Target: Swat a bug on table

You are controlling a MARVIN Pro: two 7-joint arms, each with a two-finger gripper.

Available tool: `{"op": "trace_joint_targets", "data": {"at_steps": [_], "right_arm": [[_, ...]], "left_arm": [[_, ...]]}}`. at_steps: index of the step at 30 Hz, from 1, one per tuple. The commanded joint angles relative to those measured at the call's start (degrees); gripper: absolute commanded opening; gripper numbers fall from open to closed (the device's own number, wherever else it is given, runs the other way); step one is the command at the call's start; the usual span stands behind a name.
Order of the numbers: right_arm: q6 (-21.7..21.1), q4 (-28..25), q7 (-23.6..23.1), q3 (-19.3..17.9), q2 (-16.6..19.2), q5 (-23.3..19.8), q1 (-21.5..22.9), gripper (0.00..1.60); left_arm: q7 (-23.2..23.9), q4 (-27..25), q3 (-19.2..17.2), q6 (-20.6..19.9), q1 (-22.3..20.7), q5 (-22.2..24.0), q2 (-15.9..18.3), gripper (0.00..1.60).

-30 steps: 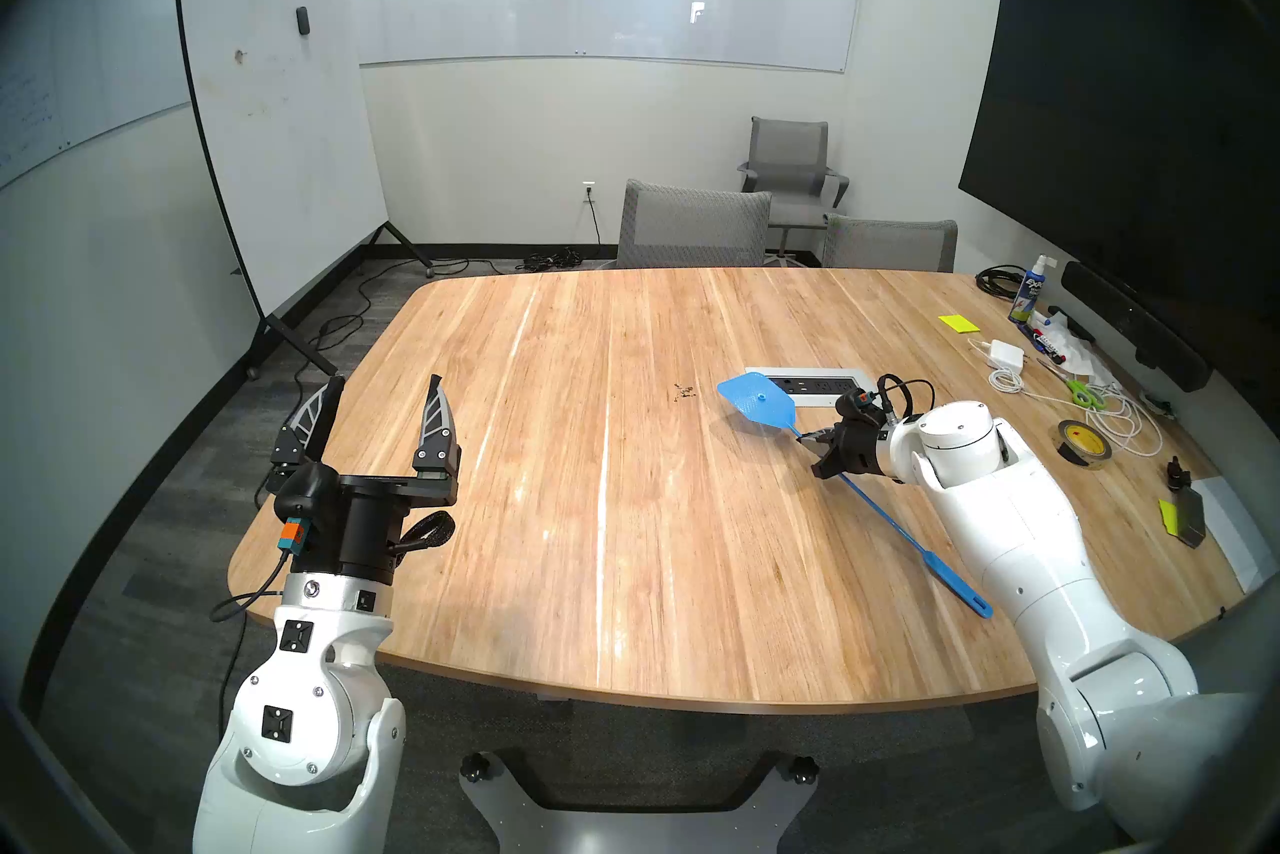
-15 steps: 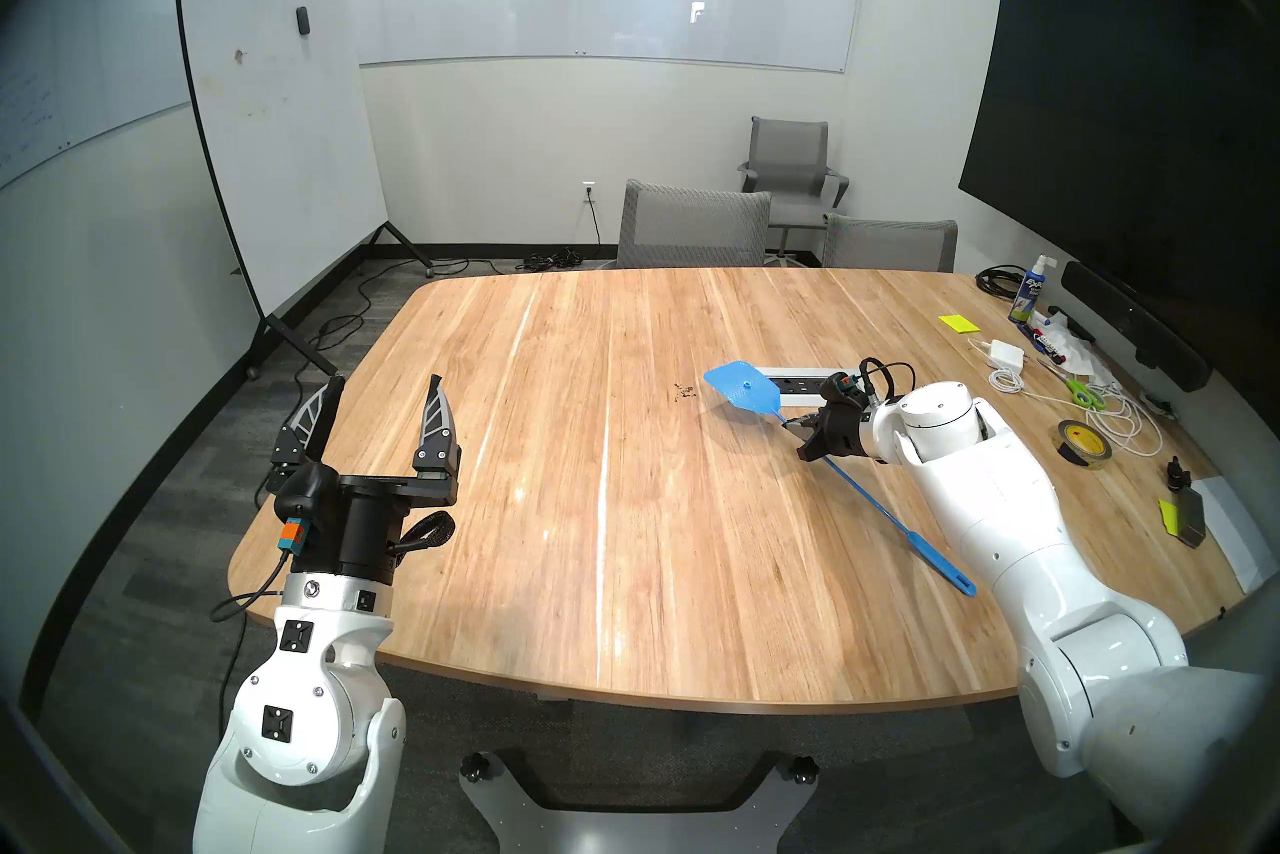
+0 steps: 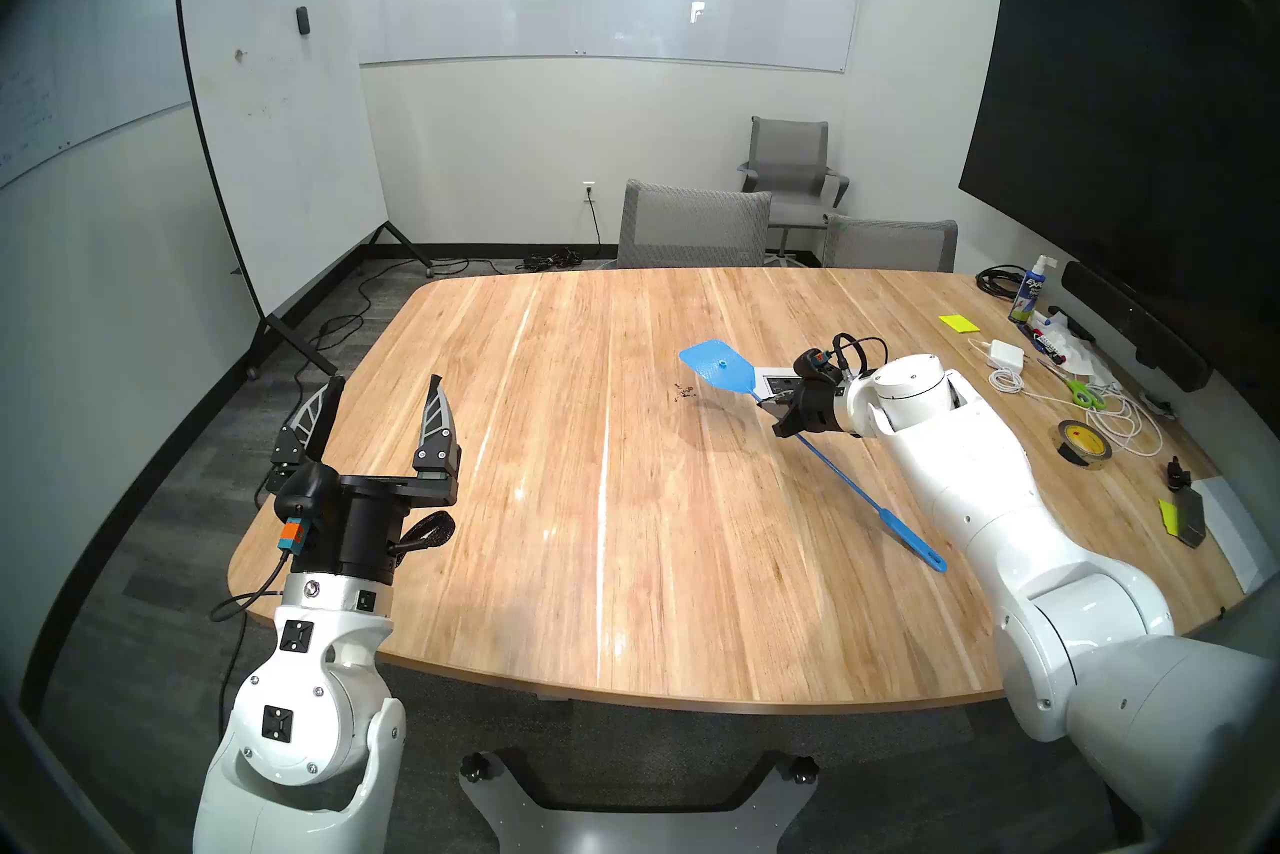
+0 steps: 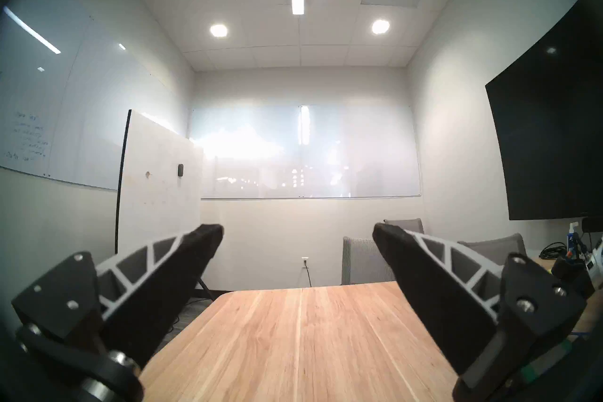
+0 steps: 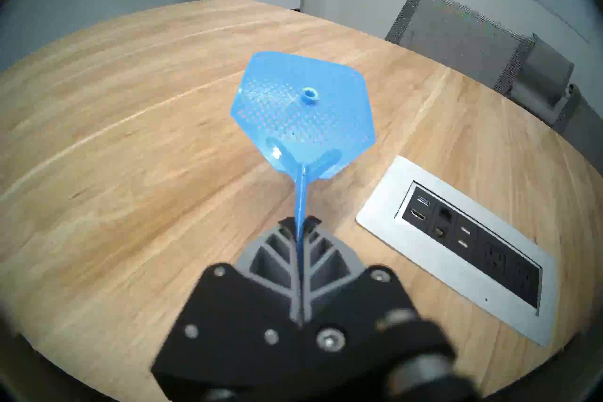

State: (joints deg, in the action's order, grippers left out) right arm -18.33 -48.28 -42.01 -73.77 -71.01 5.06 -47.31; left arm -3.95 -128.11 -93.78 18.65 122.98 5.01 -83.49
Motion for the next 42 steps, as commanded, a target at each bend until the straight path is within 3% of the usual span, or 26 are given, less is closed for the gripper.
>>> {"op": "trace_joint_targets", "data": {"at_steps": [1,12,26,42], "right_arm": [[0.7,1.9,0.1,-0.1,-1.7,0.1,6.3,0.00],[0.7,8.9,-2.4,1.5,-3.5,2.2,11.3,0.00],[-0.4,19.1,-6.0,6.9,-6.8,7.9,17.8,0.00],[-2.0,32.0,-5.2,11.0,-10.9,13.1,22.5,0.00]], "left_arm": [[0.1,-1.3,0.1,0.2,0.0,0.0,0.0,1.60],[0.1,-1.3,0.1,0.2,0.0,0.0,0.0,1.60],[0.1,-1.3,0.1,0.2,0.0,0.0,0.0,1.60],[0.1,-1.2,0.1,0.2,-0.1,0.0,0.0,1.60]]}}
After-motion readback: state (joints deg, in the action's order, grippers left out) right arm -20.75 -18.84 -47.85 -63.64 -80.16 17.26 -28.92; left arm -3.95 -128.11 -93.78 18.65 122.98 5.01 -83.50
